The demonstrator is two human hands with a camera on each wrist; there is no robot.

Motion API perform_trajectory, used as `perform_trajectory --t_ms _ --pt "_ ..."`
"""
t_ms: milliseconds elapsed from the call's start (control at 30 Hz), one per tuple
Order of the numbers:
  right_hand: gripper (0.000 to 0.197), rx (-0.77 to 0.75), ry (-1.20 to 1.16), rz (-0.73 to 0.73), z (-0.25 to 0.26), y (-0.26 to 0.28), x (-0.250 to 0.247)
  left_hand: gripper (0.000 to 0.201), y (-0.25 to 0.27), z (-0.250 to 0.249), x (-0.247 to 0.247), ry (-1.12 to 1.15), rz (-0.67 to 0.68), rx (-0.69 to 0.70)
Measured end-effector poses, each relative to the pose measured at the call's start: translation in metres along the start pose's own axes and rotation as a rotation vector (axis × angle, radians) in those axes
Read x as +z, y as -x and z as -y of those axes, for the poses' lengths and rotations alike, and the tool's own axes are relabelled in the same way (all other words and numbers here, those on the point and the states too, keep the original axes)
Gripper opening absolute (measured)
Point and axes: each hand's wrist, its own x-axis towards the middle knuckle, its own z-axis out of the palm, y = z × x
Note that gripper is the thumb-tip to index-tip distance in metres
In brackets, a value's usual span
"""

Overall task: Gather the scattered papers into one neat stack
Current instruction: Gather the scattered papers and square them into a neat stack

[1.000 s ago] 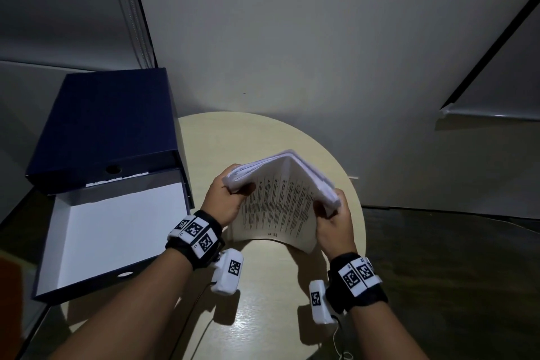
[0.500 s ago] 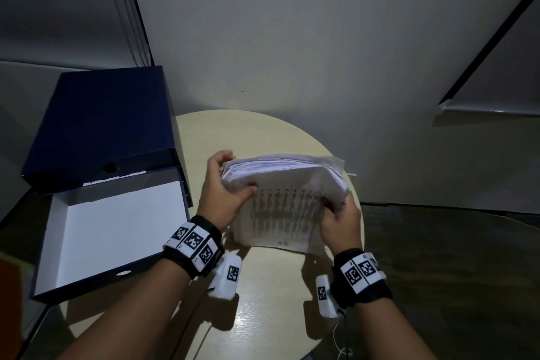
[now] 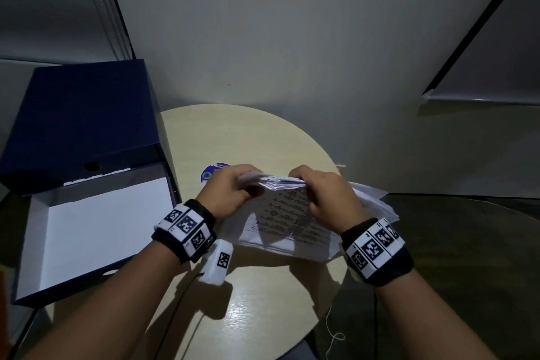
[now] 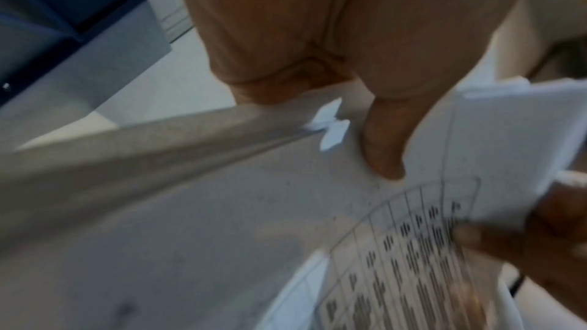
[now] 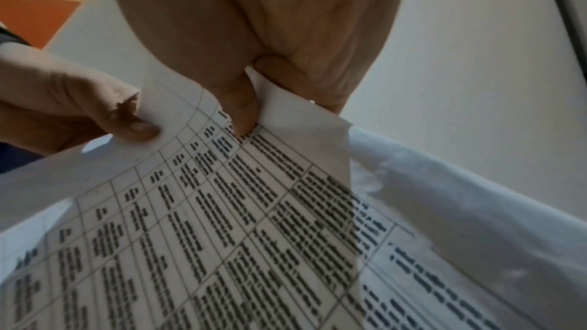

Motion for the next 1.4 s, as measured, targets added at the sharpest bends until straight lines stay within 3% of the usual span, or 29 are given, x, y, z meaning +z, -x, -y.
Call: perform_trajectory --t_ms 100,167,267,367,500,567,667,800,867,1033,1133,1200,1300,1400 --pt "0.035 0.071 -0.049 -0.154 -0.013 0.012 0.015 0.012 0.005 0.01 0.012 -0.156 -0.118 0.01" --pt "0.06 0.341 -0.047 -0.265 -0.035 0.03 0.029 0.008 0.007 0.024 0.012 -0.155 -0.215 -0.04" --pt "0.1 0.867 -0.43 -0.354 -0.065 0.066 0.041 0.032 0.015 0.039 0.009 0.016 -0.266 -0.21" --pt "0.106 1.076 -0.798 -0.287 -0.08 0.088 0.046 0.031 0.018 0.033 0.003 0.337 -0.307 -0.281" --pt "0.047 0.998 -1.292 -0.217 -0.088 0.093 0.046 0.032 0.021 0.028 -0.005 0.385 -0.24 -0.201" --pt "0.031 0.934 -1.313 -0.249 -0.076 0.087 0.038 0.034 0.021 0.036 -0.005 0.357 -0.235 -0.182" --pt "0.023 0.903 -1.18 -0.319 -0.062 0.08 0.037 0.041 0.02 0.045 -0.001 0.371 -0.253 -0.206" --pt "0.031 0.892 -1.028 -0.274 -0.05 0.088 0.057 0.044 0.024 0.066 0.021 0.26 -0.218 -0.199" --pt "0.032 0.903 -0.981 -0.275 -0.043 0.093 0.066 0.044 0.027 0.081 0.03 0.214 -0.228 -0.279" --pt "0.027 0.987 -1.038 -0.341 -0.038 0.102 0.072 0.025 0.031 0.089 0.038 0.246 -0.338 -0.302" --pt "0.034 0.878 -1.026 -0.336 -0.042 0.111 0.068 0.023 0.038 0.091 0.034 0.344 -0.36 -0.35" --pt "0.039 0.848 -1.042 -0.336 -0.044 0.115 0.068 0.029 0.043 0.088 0.032 0.391 -0.349 -0.331" --pt "0.051 0.844 -1.09 -0.459 -0.043 0.107 0.065 0.04 0.044 0.076 0.03 0.518 -0.35 -0.208" --pt "0.046 0.826 -1.027 -0.595 -0.04 0.092 0.06 0.031 0.035 0.07 0.029 0.559 -0.373 -0.141"
